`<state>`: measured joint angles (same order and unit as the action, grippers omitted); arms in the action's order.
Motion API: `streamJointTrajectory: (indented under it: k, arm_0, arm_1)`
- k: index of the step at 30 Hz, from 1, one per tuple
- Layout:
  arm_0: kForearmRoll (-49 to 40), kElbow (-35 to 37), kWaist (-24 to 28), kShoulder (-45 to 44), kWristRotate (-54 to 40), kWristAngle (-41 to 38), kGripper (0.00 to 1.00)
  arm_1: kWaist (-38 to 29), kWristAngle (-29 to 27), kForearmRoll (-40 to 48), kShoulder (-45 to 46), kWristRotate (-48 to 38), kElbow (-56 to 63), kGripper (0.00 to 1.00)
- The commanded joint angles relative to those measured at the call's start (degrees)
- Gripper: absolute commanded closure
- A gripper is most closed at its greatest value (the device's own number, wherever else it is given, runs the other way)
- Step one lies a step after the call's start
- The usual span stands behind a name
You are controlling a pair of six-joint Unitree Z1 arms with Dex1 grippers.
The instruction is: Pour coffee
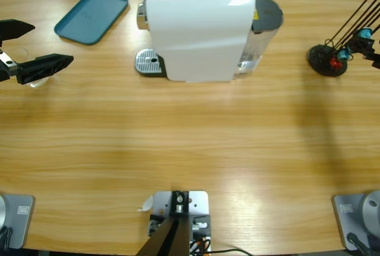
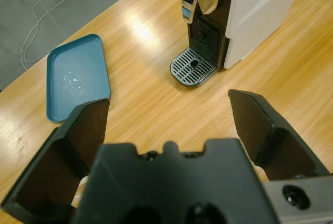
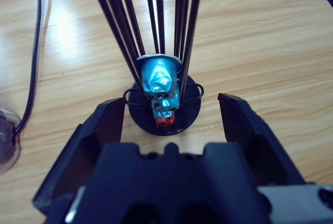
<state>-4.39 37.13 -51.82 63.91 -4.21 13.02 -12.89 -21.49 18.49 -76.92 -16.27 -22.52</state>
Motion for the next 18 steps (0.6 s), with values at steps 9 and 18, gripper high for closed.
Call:
streamJointTrajectory:
  k: [9,18]
  arm_0:
    - [1.6,-1.0,0.2,2.4,0.9,-0.9,0.0]
    - [2.7,-0.3,0.2,3.7,1.0,-1.2,0.0]
  arm_1:
    - [1.8,1.2,2.6,-1.7,0.5,1.6,0.397]
    - [1.8,1.5,3.4,-3.0,0.4,1.6,0.483]
